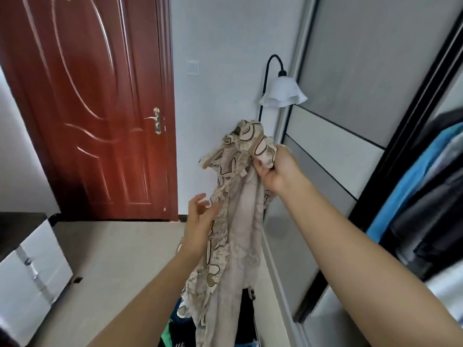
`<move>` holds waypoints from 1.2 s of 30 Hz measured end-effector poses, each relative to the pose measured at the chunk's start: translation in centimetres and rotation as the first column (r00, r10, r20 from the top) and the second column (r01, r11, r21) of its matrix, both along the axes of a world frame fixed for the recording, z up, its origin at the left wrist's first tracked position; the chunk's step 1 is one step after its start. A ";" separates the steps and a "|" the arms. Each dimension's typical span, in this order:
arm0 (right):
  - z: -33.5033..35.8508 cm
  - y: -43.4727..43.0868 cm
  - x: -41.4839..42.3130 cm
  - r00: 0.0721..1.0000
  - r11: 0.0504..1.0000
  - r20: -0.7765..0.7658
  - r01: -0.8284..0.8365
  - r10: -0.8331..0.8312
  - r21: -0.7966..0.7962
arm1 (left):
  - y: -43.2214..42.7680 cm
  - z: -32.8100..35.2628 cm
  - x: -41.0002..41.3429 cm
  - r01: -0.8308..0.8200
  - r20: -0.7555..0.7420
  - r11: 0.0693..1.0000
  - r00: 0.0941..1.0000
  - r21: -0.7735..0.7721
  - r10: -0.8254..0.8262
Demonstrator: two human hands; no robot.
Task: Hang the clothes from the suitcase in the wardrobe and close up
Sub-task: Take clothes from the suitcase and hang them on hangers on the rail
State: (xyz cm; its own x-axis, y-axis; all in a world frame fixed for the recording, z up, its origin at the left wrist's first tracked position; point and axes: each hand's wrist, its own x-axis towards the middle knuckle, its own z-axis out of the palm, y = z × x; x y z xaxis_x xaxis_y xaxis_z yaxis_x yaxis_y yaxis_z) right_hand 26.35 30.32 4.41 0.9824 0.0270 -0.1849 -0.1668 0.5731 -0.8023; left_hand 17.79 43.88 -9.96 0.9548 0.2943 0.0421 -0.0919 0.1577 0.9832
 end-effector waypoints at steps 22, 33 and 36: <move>-4.3 -22.5 -6.6 0.902 0.748 -0.089 0.292 -0.423 -0.596 | -10.1 16.3 4.5 0.071 0.334 0.854 0.901 0.515 -0.276; -6.4 -26.1 -7.2 1.000 -0.222 0.002 0.001 -0.005 -0.975 | -15.7 20.4 4.7 0.066 0.349 0.666 0.811 0.743 -0.470; -4.5 -28.5 -6.9 1.000 -0.609 0.019 0.015 0.000 -0.793 | -14.1 19.9 5.8 0.142 0.193 0.578 0.857 0.803 -0.478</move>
